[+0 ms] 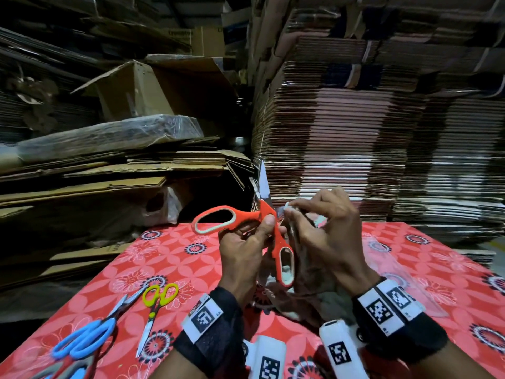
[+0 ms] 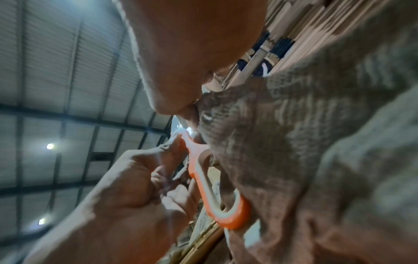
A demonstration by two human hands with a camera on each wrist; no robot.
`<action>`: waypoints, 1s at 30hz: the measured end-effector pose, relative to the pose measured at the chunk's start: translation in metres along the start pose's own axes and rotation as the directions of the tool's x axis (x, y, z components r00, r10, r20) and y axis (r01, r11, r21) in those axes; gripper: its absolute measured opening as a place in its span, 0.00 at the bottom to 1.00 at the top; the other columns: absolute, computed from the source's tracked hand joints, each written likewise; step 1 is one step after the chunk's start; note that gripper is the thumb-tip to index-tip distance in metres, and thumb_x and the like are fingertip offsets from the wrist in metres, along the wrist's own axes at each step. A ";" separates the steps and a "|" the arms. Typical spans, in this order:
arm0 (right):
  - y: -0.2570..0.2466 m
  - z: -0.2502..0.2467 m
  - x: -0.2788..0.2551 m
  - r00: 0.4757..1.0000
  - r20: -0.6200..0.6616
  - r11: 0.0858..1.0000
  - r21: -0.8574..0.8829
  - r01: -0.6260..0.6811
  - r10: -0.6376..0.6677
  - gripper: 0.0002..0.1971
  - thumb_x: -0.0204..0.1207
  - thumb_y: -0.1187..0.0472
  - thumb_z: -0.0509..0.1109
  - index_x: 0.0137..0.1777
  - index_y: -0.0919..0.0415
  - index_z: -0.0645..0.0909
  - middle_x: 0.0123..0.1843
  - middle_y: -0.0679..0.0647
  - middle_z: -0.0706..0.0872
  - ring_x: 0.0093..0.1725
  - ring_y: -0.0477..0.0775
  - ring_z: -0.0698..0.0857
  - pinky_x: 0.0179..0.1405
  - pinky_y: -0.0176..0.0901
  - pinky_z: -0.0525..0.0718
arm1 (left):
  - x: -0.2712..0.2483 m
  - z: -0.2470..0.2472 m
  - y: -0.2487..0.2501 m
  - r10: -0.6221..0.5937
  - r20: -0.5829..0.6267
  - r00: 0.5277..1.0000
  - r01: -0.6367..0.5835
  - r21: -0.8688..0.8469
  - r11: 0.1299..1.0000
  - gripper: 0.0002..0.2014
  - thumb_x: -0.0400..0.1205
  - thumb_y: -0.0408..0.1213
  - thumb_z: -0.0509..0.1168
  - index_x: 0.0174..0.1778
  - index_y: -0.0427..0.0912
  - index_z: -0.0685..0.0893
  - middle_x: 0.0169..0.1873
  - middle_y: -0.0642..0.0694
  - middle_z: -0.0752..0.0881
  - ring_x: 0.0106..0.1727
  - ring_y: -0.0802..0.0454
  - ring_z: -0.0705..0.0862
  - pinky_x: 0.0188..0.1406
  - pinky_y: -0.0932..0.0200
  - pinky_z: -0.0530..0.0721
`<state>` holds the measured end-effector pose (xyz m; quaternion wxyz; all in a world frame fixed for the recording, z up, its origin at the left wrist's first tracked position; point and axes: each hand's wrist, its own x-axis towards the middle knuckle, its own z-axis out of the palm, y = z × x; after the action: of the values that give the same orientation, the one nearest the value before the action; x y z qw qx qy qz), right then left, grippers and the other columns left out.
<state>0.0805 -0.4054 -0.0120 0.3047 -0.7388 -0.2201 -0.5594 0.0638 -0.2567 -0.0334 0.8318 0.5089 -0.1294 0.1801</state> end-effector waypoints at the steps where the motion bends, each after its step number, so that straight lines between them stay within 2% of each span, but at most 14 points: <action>1: 0.002 -0.001 0.001 1.000 -0.016 1.000 -0.011 -0.012 0.011 0.06 0.72 0.52 0.80 0.45 0.52 0.95 0.33 0.44 0.78 0.41 0.51 0.76 0.36 0.45 0.73 | -0.002 0.001 0.000 -0.006 0.005 1.000 0.006 -0.006 1.000 0.06 0.85 0.27 0.71 0.42 0.35 0.91 0.35 0.39 0.93 0.36 0.49 0.94 0.35 0.59 0.90; 4: -0.003 0.001 -0.001 0.999 -0.022 1.000 0.007 0.025 -0.025 0.04 0.71 0.56 0.81 0.44 0.55 0.95 0.32 0.47 0.78 0.40 0.53 0.76 0.36 0.46 0.74 | -0.002 0.001 0.000 -0.006 -0.009 1.000 0.006 -0.026 1.000 0.07 0.85 0.26 0.71 0.42 0.35 0.91 0.35 0.39 0.94 0.35 0.49 0.93 0.35 0.59 0.91; 8: -0.002 -0.002 0.001 0.994 0.058 0.994 0.051 0.094 -0.097 0.04 0.70 0.57 0.82 0.44 0.54 0.95 0.32 0.47 0.80 0.39 0.51 0.76 0.37 0.41 0.73 | -0.002 0.001 0.004 -0.010 -0.009 1.000 0.010 -0.038 0.999 0.09 0.84 0.24 0.71 0.40 0.37 0.91 0.34 0.43 0.94 0.35 0.52 0.93 0.36 0.61 0.91; 13: 0.017 -0.009 0.007 0.998 0.054 0.999 0.030 -0.041 0.040 0.06 0.70 0.54 0.84 0.46 0.51 0.95 0.34 0.44 0.83 0.41 0.51 0.79 0.39 0.50 0.80 | -0.006 0.001 0.003 -0.032 0.014 0.999 0.033 -0.052 0.998 0.04 0.84 0.27 0.72 0.44 0.34 0.91 0.42 0.31 0.94 0.43 0.41 0.94 0.42 0.55 0.92; 15: 0.010 -0.006 0.006 0.999 0.044 0.999 0.030 -0.026 0.024 0.06 0.71 0.53 0.82 0.45 0.52 0.95 0.34 0.44 0.81 0.41 0.50 0.79 0.39 0.46 0.78 | -0.005 0.001 0.005 -0.046 0.006 0.999 0.047 -0.075 0.996 0.04 0.84 0.27 0.71 0.45 0.32 0.91 0.42 0.32 0.94 0.42 0.42 0.94 0.41 0.56 0.92; 17: 0.001 -0.004 0.005 0.998 0.056 0.998 0.062 0.021 -0.025 0.06 0.71 0.53 0.81 0.45 0.52 0.94 0.33 0.43 0.80 0.40 0.48 0.77 0.38 0.38 0.74 | -0.004 0.000 0.007 -0.055 0.015 0.998 0.056 -0.078 0.995 0.05 0.84 0.28 0.71 0.49 0.31 0.91 0.42 0.33 0.94 0.43 0.43 0.95 0.41 0.58 0.91; 19: 0.004 -0.005 0.006 0.996 0.080 0.997 0.070 0.026 -0.031 0.05 0.71 0.52 0.82 0.45 0.50 0.95 0.33 0.43 0.80 0.40 0.48 0.78 0.38 0.38 0.75 | -0.005 0.000 0.008 -0.055 0.022 0.998 0.057 -0.075 0.996 0.05 0.84 0.28 0.71 0.50 0.30 0.90 0.42 0.34 0.94 0.43 0.43 0.95 0.41 0.58 0.91; 21: 0.014 -0.010 0.010 0.997 0.069 0.997 0.066 -0.046 0.041 0.06 0.72 0.51 0.82 0.46 0.50 0.95 0.34 0.41 0.82 0.41 0.49 0.80 0.39 0.48 0.80 | -0.006 0.001 0.007 -0.053 0.038 0.998 0.056 -0.084 0.995 0.04 0.83 0.28 0.72 0.50 0.31 0.90 0.41 0.33 0.94 0.44 0.43 0.95 0.42 0.57 0.91; 22: 0.018 -0.012 0.010 0.996 0.055 0.996 0.060 -0.071 0.068 0.06 0.72 0.51 0.83 0.47 0.50 0.96 0.34 0.39 0.82 0.42 0.49 0.80 0.40 0.49 0.81 | -0.006 0.001 0.007 -0.052 0.046 0.998 0.056 -0.086 0.995 0.03 0.83 0.28 0.72 0.49 0.32 0.90 0.42 0.33 0.94 0.44 0.43 0.95 0.42 0.57 0.91; 25: 0.010 -0.009 0.009 0.998 0.059 0.997 0.070 -0.021 0.016 0.06 0.72 0.53 0.82 0.47 0.51 0.95 0.34 0.41 0.82 0.41 0.48 0.79 0.41 0.43 0.78 | -0.006 0.002 0.008 -0.058 0.030 0.998 0.061 -0.096 0.993 0.04 0.83 0.27 0.71 0.48 0.29 0.90 0.40 0.33 0.94 0.41 0.45 0.94 0.40 0.58 0.91; 27: 0.005 -0.007 0.008 0.996 0.088 0.996 0.085 0.012 -0.019 0.06 0.72 0.53 0.82 0.46 0.51 0.95 0.35 0.43 0.84 0.41 0.48 0.80 0.41 0.39 0.76 | -0.005 0.001 0.010 -0.077 0.034 0.996 0.080 -0.117 0.990 0.05 0.83 0.27 0.71 0.44 0.30 0.91 0.39 0.34 0.94 0.39 0.46 0.94 0.38 0.59 0.91; 30: 0.020 -0.016 0.016 0.995 0.020 0.993 0.066 -0.102 0.101 0.04 0.73 0.56 0.84 0.46 0.50 0.95 0.36 0.44 0.87 0.43 0.49 0.83 0.41 0.43 0.76 | -0.005 0.000 0.008 -0.086 0.057 0.995 0.090 -0.069 0.994 0.08 0.83 0.29 0.72 0.39 0.36 0.93 0.40 0.33 0.93 0.41 0.43 0.93 0.41 0.54 0.92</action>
<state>0.0870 -0.4311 0.0026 0.3555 -0.7430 -0.2035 -0.5293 0.0562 -0.2537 -0.0290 0.8528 0.4887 -0.1355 0.1247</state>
